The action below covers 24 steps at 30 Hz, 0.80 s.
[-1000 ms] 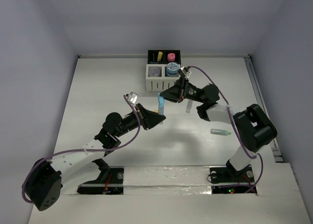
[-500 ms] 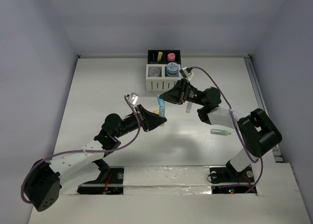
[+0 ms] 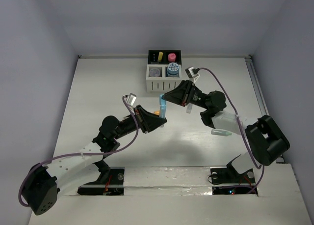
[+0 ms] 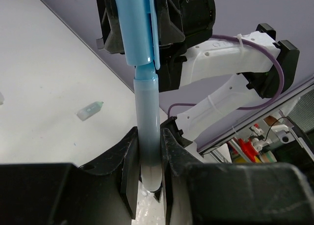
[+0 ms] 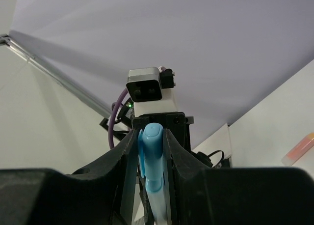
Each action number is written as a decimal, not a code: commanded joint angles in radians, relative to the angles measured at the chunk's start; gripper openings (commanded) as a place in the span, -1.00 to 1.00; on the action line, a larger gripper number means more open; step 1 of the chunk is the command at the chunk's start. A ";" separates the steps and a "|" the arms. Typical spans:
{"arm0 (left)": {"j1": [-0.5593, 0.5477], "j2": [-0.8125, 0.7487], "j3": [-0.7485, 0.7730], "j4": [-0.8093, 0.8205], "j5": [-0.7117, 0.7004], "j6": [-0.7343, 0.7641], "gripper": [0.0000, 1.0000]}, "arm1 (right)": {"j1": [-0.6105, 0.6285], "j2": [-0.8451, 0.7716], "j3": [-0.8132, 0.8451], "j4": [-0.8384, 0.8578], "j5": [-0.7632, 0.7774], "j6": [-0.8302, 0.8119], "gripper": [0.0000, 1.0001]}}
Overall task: Sort the stationery into containers
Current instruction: Close the pen cap on the pen.
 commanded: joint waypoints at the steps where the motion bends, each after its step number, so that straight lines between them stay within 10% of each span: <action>1: 0.012 -0.042 0.082 0.254 -0.102 0.004 -1.00 | 0.030 -0.022 -0.053 0.360 -0.079 -0.081 -0.97; 24: -0.006 -0.024 0.192 0.159 -0.092 0.111 -1.00 | 0.116 -0.177 -0.187 -0.155 -0.095 -0.366 -1.00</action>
